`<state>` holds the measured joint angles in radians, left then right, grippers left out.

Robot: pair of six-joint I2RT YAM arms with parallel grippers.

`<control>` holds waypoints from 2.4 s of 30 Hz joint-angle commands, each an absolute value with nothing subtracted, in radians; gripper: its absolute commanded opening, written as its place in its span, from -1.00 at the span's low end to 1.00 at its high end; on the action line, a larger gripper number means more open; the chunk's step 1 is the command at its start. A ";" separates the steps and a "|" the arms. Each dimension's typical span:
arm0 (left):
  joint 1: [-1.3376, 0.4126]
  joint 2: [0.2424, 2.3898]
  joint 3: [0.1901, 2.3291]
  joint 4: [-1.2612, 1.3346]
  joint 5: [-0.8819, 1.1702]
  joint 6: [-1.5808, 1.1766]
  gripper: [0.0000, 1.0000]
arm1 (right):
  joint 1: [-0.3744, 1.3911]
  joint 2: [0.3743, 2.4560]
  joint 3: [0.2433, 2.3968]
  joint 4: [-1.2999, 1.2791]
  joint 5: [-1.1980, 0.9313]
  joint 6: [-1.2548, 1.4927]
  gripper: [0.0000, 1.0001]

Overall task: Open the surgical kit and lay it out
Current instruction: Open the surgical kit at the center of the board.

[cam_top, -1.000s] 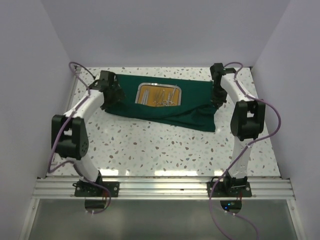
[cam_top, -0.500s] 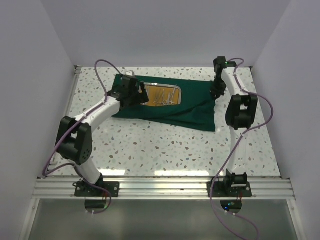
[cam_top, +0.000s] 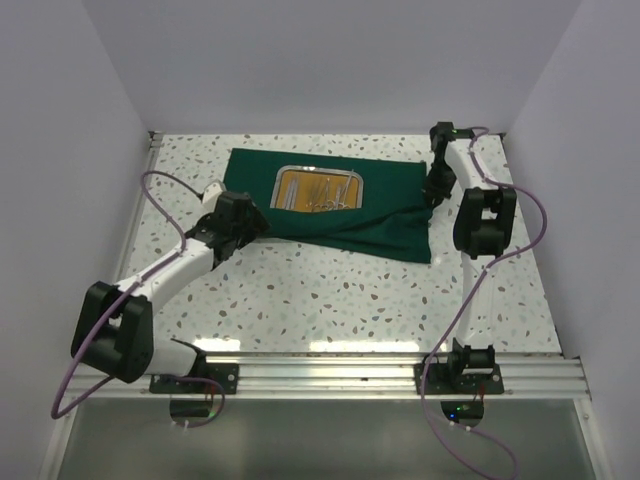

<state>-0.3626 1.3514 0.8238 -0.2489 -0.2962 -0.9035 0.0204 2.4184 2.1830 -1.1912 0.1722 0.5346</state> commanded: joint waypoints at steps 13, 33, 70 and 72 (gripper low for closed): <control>-0.353 1.474 0.722 -0.041 -0.402 -1.082 0.66 | 0.021 2.298 2.128 -1.198 0.213 0.488 -1.00; -0.273 1.701 0.917 0.063 -0.399 -0.957 0.11 | 0.023 2.232 2.016 -1.155 0.229 0.466 -1.00; -0.156 1.706 1.377 -0.195 -0.325 -0.713 0.86 | 0.021 2.347 2.069 -1.043 0.015 0.568 -1.00; -0.146 1.729 1.377 -0.208 -0.280 -0.719 0.86 | 0.023 2.358 2.088 -1.051 0.023 0.578 -1.00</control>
